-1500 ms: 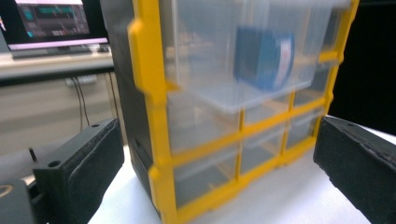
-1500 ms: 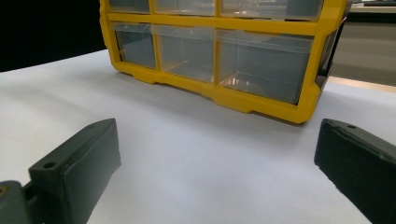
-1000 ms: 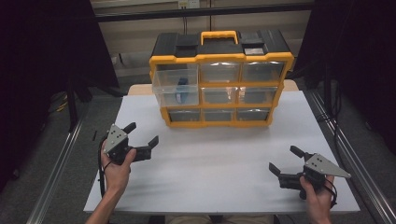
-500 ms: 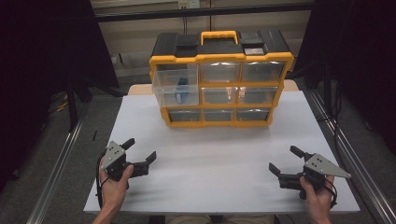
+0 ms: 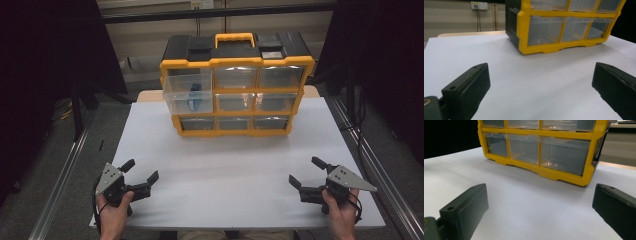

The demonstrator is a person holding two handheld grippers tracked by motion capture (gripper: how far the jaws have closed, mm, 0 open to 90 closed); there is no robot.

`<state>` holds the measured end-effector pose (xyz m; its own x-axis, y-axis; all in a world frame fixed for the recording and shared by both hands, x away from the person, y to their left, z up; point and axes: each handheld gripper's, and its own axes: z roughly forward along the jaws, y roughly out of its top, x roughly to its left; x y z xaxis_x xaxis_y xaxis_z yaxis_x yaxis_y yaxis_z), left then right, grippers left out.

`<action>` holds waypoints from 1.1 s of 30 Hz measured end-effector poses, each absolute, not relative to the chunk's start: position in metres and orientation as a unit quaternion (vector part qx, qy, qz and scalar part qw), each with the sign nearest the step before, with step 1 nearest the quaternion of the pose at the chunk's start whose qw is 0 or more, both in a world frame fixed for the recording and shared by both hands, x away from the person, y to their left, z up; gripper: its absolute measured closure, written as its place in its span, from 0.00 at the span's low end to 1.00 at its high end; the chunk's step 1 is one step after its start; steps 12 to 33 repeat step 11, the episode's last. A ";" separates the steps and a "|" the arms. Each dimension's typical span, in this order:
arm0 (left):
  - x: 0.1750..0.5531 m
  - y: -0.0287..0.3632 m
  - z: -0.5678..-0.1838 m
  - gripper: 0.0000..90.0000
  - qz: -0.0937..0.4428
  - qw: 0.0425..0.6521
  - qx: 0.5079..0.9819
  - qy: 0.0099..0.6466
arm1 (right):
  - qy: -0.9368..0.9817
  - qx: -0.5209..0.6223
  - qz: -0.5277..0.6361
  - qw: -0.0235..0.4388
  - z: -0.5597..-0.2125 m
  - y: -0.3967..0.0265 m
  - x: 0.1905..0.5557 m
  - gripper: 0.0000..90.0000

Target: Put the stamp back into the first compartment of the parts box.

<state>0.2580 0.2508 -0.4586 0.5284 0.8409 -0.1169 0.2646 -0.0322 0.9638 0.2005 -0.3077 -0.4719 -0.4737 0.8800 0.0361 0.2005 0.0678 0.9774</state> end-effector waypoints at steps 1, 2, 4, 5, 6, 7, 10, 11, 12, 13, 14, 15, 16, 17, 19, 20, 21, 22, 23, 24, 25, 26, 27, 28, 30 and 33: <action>0.259 0.252 -0.458 0.02 0.255 0.563 0.672 0.408 | 0.662 0.410 0.546 0.310 -0.472 -0.308 0.201 0.00; 0.261 0.252 -0.458 0.02 0.254 0.568 0.668 0.409 | 0.662 0.409 0.545 0.312 -0.472 -0.308 0.201 0.00; 0.262 0.253 -0.457 0.02 0.260 0.570 0.664 0.408 | 0.664 0.408 0.544 0.312 -0.472 -0.308 0.201 0.00; 0.264 0.254 -0.457 0.02 0.260 0.574 0.658 0.412 | 0.665 0.408 0.543 0.312 -0.472 -0.308 0.201 0.00; 0.265 0.255 -0.457 0.02 0.259 0.573 0.659 0.413 | 0.665 0.408 0.542 0.313 -0.472 -0.307 0.201 0.00; 0.266 0.256 -0.458 0.02 0.258 0.568 0.664 0.412 | 0.666 0.408 0.542 0.312 -0.472 -0.307 0.201 0.00; 0.270 0.258 -0.460 0.02 0.255 0.571 0.658 0.420 | 0.666 0.409 0.540 0.311 -0.473 -0.308 0.202 0.00; 0.270 0.258 -0.460 0.02 0.259 0.567 0.659 0.422 | 0.667 0.409 0.540 0.310 -0.473 -0.308 0.202 0.00; 0.270 0.258 -0.460 0.02 0.259 0.567 0.659 0.422 | 0.667 0.409 0.540 0.310 -0.473 -0.308 0.202 0.00; 0.270 0.258 -0.460 0.02 0.259 0.567 0.659 0.422 | 0.667 0.409 0.540 0.310 -0.473 -0.308 0.202 0.00; 0.270 0.258 -0.460 0.02 0.259 0.567 0.659 0.422 | 0.667 0.409 0.540 0.310 -0.473 -0.308 0.202 0.00; 0.270 0.258 -0.460 0.02 0.259 0.567 0.659 0.422 | 0.667 0.409 0.540 0.310 -0.473 -0.308 0.202 0.00; 0.270 0.258 -0.460 0.02 0.259 0.567 0.659 0.422 | 0.667 0.409 0.540 0.310 -0.473 -0.308 0.202 0.00; 0.270 0.258 -0.460 0.02 0.259 0.567 0.659 0.422 | 0.667 0.409 0.540 0.310 -0.473 -0.308 0.202 0.00; 0.270 0.258 -0.460 0.02 0.259 0.567 0.659 0.422 | 0.667 0.409 0.540 0.310 -0.473 -0.308 0.202 0.00; 0.270 0.258 -0.460 0.02 0.259 0.567 0.659 0.422 | 0.667 0.409 0.540 0.310 -0.473 -0.308 0.202 0.00; 0.270 0.258 -0.460 0.02 0.259 0.567 0.659 0.422 | 0.667 0.409 0.540 0.310 -0.473 -0.308 0.202 0.00; 0.270 0.258 -0.460 0.02 0.259 0.567 0.659 0.422 | 0.667 0.409 0.540 0.310 -0.473 -0.308 0.202 0.00; 0.270 0.258 -0.460 0.02 0.259 0.567 0.659 0.422 | 0.667 0.409 0.540 0.310 -0.473 -0.308 0.202 0.00; 0.270 0.258 -0.460 0.02 0.259 0.567 0.659 0.422 | 0.667 0.409 0.540 0.310 -0.473 -0.308 0.202 0.00; 0.270 0.258 -0.460 0.02 0.259 0.567 0.659 0.422 | 0.667 0.409 0.540 0.310 -0.473 -0.308 0.202 0.00; 0.270 0.258 -0.460 0.02 0.259 0.567 0.659 0.422 | 0.667 0.409 0.540 0.310 -0.473 -0.308 0.202 0.00; 0.270 0.258 -0.460 0.02 0.259 0.567 0.659 0.422 | 0.667 0.409 0.540 0.310 -0.473 -0.308 0.202 0.00; 0.270 0.258 -0.460 0.02 0.259 0.567 0.659 0.422 | 0.667 0.409 0.540 0.310 -0.473 -0.308 0.202 0.00; 0.270 0.258 -0.460 0.02 0.259 0.567 0.659 0.422 | 0.667 0.409 0.540 0.310 -0.473 -0.308 0.202 0.00; 0.270 0.258 -0.460 0.02 0.259 0.567 0.659 0.422 | 0.667 0.409 0.540 0.310 -0.473 -0.308 0.202 0.00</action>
